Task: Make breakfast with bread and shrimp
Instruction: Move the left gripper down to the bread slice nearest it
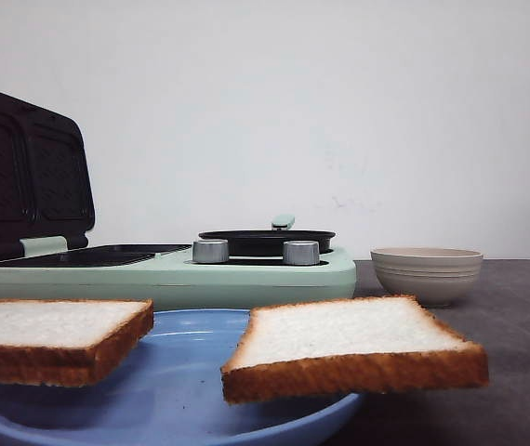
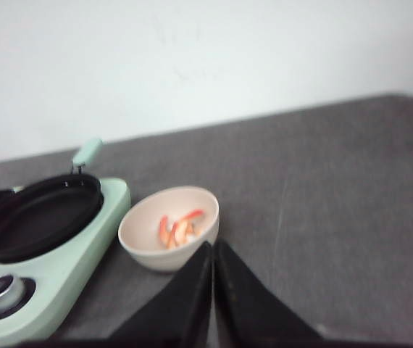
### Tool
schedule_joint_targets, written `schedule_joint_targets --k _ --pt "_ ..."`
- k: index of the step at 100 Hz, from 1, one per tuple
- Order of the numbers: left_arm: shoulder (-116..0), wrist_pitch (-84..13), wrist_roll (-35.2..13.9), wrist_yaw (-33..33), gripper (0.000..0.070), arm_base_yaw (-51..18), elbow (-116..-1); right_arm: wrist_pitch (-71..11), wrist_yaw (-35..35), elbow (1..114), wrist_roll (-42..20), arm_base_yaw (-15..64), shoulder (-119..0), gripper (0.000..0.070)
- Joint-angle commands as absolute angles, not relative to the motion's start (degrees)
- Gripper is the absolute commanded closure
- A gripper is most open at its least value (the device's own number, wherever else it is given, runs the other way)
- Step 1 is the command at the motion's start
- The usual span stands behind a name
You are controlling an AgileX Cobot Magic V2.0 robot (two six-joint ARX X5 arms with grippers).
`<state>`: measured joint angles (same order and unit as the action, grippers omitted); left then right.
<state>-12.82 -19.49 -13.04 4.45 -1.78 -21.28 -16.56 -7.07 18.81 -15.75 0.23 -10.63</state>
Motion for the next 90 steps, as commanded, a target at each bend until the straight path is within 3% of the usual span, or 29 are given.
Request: schedule_joint_targets --k 1,19,31,70,90 --pt "-17.1 -21.1 -13.2 4.6 0.0688 -1.8 -26.0 -18.8 -6.9 23.1 -18.5 0.2 -14.9 0.07" --pt "-29.7 -33.2 -13.1 4.8 0.0688 -1.8 -39.1 -27.2 -7.1 35.0 -19.1 0.3 -27.8 0.07" --pt "-34.5 -36.7 -13.1 4.7 0.0688 -1.8 -44.6 -27.1 -7.5 40.8 -18.9 0.3 -32.5 0.07" --pt "-35.6 -38.5 -13.8 6.7 0.0688 -1.8 -46.0 -26.6 -8.9 43.9 -18.8 0.3 -33.8 0.07" --pt "-36.8 -41.7 -13.8 14.0 0.0687 -1.8 -46.0 -30.9 -14.3 43.9 -18.0 0.3 -35.3 0.07"
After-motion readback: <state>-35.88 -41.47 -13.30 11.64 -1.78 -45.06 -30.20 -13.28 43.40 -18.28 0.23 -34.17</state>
